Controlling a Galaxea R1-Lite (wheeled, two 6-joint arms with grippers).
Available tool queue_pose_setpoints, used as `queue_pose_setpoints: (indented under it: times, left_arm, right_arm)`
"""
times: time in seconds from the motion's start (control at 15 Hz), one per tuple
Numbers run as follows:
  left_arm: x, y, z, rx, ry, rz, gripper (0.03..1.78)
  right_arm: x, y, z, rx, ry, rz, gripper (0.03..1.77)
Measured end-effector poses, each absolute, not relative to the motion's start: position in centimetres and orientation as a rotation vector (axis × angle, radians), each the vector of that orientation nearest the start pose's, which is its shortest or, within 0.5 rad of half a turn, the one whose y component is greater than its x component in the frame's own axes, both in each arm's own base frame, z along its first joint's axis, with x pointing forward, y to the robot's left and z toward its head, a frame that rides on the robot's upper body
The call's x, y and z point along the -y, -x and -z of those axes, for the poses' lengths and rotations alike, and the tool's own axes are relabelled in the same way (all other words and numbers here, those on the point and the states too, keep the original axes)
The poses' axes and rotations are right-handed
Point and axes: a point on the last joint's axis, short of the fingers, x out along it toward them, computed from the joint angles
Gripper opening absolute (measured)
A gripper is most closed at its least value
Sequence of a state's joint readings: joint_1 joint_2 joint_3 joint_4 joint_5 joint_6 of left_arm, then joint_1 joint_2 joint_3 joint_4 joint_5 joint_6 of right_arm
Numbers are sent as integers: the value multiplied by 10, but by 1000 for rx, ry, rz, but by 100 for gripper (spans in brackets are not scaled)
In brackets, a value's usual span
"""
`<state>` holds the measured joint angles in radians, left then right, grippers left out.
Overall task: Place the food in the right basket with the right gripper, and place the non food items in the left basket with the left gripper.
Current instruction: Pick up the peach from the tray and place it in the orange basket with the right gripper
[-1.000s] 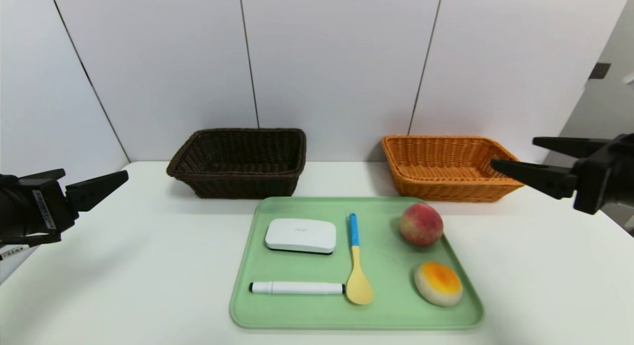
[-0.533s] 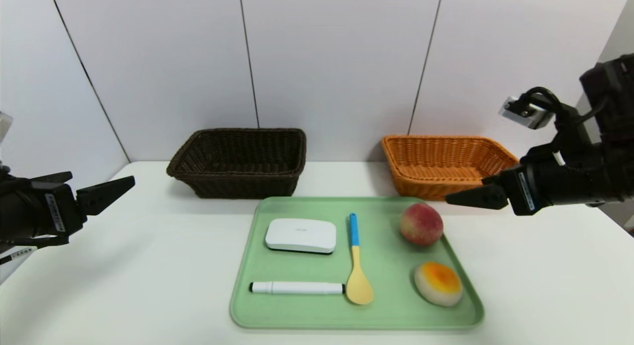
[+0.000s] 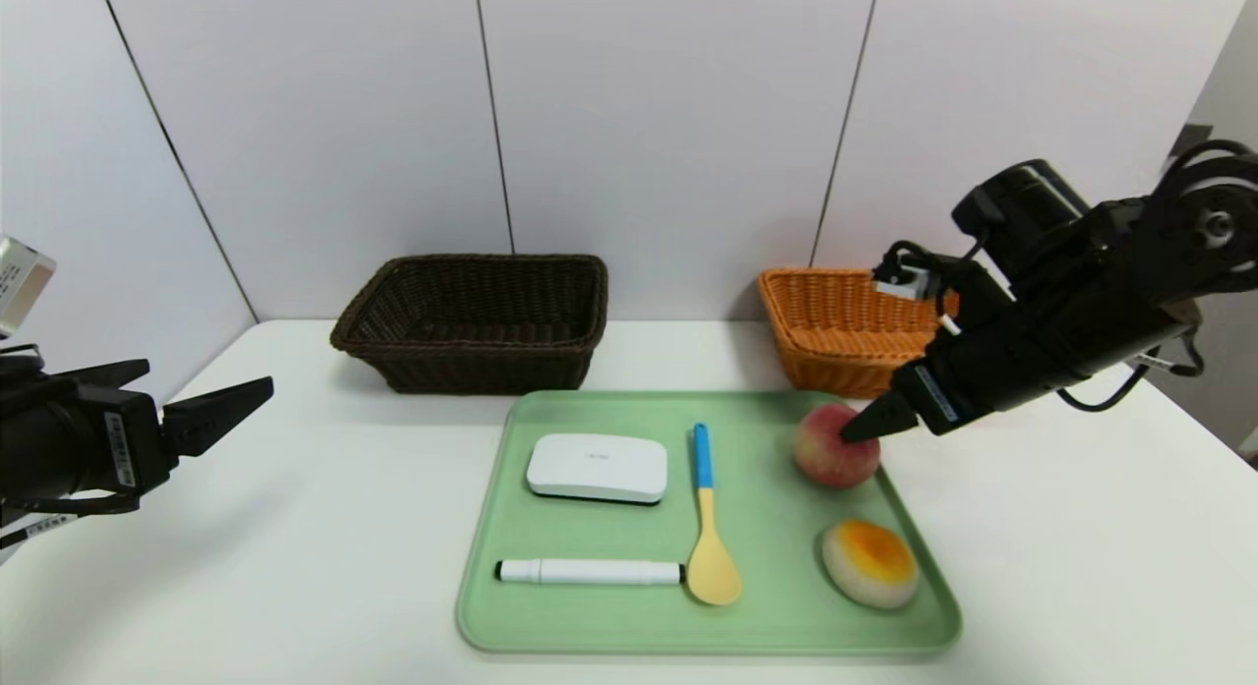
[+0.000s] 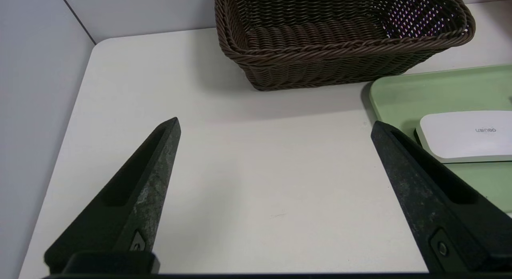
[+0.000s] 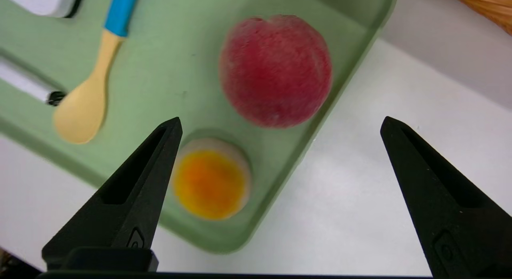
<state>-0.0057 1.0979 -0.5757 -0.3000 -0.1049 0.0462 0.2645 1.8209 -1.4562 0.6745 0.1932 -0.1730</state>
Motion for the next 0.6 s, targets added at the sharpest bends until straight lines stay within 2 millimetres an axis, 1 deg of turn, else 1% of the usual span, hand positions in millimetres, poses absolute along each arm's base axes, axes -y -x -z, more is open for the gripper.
queue_pose_setpoints:
  times: [0.13,0.27,0.6]
  left_arm:
    - [3,-151,-221,-225,-35,114,169]
    - [3,-150,-217,-235,-34,116,169]
    - [3,-150,-214,-244,-32,117,169]
  right_arm:
    - [-91,-318,-203,-1021,207,-503,171]
    - [-95,-327,-195,-1035,219,-511,171]
    - [-110,-335,-180,-1062,233,-551,171]
